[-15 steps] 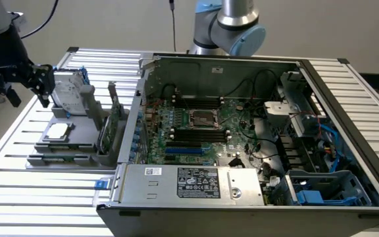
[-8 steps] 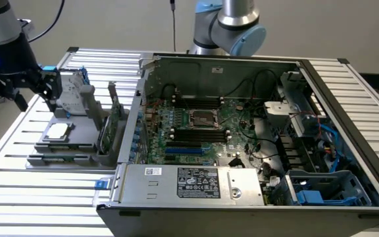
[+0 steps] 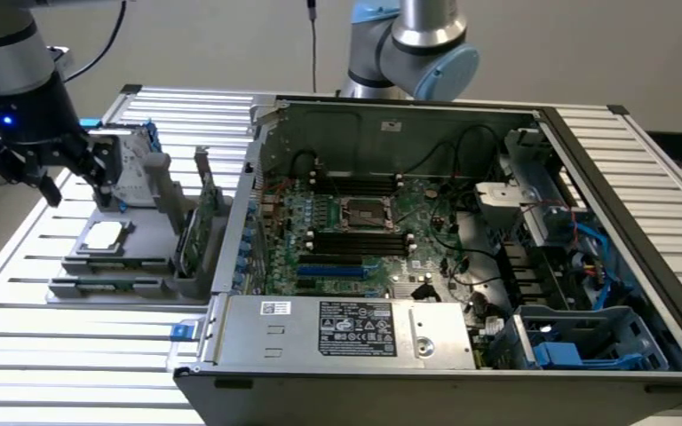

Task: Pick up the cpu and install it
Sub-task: 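Pick up the cpu and move it towards the insertion slot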

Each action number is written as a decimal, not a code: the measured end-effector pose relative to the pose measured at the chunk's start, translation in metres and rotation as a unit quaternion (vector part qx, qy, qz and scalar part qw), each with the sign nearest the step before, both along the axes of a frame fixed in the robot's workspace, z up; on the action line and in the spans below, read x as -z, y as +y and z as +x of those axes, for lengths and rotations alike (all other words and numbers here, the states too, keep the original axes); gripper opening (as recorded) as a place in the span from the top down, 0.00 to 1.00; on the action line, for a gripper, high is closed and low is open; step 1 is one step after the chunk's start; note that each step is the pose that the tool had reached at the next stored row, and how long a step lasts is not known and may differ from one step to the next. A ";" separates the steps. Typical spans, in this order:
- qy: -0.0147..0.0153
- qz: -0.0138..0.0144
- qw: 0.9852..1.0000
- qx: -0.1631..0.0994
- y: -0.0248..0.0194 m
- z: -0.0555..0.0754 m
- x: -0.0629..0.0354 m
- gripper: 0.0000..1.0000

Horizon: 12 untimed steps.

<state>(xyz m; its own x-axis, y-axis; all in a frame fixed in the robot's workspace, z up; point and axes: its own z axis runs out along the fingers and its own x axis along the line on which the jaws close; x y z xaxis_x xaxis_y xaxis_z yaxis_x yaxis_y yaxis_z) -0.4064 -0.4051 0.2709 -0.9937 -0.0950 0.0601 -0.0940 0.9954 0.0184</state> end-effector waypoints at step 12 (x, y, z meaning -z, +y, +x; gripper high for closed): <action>0.000 0.000 1.000 -0.001 0.0121 0.000 0.0218 0.35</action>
